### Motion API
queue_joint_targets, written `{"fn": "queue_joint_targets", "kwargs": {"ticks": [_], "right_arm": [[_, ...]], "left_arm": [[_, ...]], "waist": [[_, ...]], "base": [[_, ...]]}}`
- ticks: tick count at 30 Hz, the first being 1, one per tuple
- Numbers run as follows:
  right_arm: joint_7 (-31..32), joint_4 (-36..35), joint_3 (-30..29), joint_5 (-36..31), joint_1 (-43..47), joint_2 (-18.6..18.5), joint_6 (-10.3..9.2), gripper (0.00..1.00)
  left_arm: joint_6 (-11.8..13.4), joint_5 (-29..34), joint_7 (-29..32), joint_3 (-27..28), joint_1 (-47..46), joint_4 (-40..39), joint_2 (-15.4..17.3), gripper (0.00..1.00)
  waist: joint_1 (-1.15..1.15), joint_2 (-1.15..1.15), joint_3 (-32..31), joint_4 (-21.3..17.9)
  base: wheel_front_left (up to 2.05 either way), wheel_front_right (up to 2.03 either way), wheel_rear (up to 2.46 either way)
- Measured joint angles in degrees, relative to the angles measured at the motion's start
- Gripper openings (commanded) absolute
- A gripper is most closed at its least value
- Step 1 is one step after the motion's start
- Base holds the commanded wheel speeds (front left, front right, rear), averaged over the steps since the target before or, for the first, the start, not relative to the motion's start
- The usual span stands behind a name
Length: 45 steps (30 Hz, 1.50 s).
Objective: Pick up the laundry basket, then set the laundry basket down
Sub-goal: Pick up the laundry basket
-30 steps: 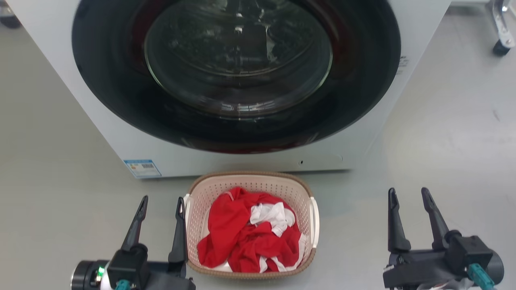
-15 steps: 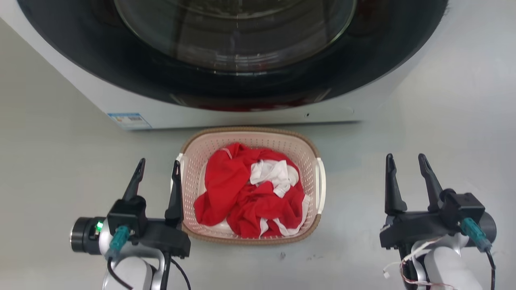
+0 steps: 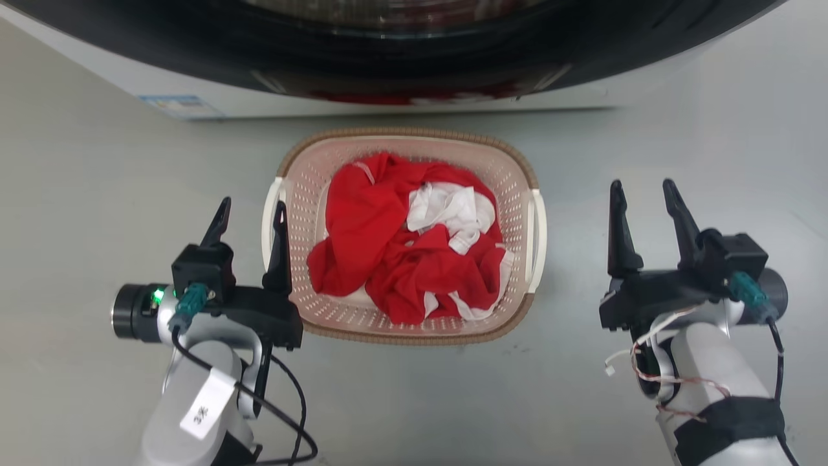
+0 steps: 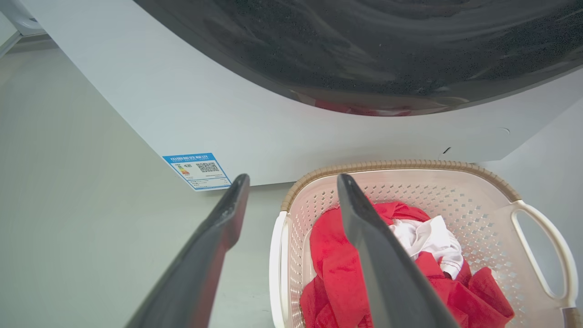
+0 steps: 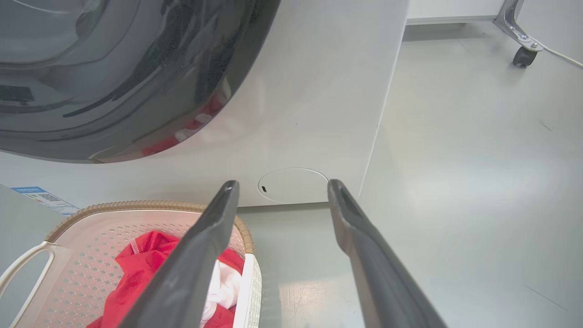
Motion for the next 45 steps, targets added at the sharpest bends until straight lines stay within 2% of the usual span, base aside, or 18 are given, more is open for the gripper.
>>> {"fn": "queue_joint_targets", "kwargs": {"ticks": [9, 17, 28, 45], "right_arm": [[0.02, 5.24, 1.32, -0.02, -7.28, -0.11, 0.15, 1.0], [0.02, 10.21, 3.15, -0.02, -10.42, -0.19, 0.18, 1.0], [0.01, 13.29, 9.25, 4.12, -13.9, -0.43, 0.08, 1.0], [0.0, 18.83, 14.64, 10.78, -15.75, -0.51, -1.99, 1.0]], "left_arm": [[-0.52, -0.41, 0.46, 0.12, -7.69, 6.81, -0.63, 1.0], [-0.94, -0.71, 0.4, 0.16, -10.88, 12.99, -0.82, 1.0], [-1.43, -0.99, 0.15, 0.11, -14.69, 19.64, -1.05, 1.0], [-2.03, -2.15, -0.04, -0.19, -19.56, 26.82, -1.15, 1.0]], "waist": [[0.0, 0.0, 7.65, 0.71], [0.0, 0.0, 12.5, 1.37], [-0.01, 0.0, 15.04, 1.97], [-0.01, -0.01, 17.4, 2.22]], "base": [[0.0, 0.0, 0.0], [0.0, 0.0, 0.0], [0.0, 0.0, 0.0], [0.0, 0.0, 0.0]]}}
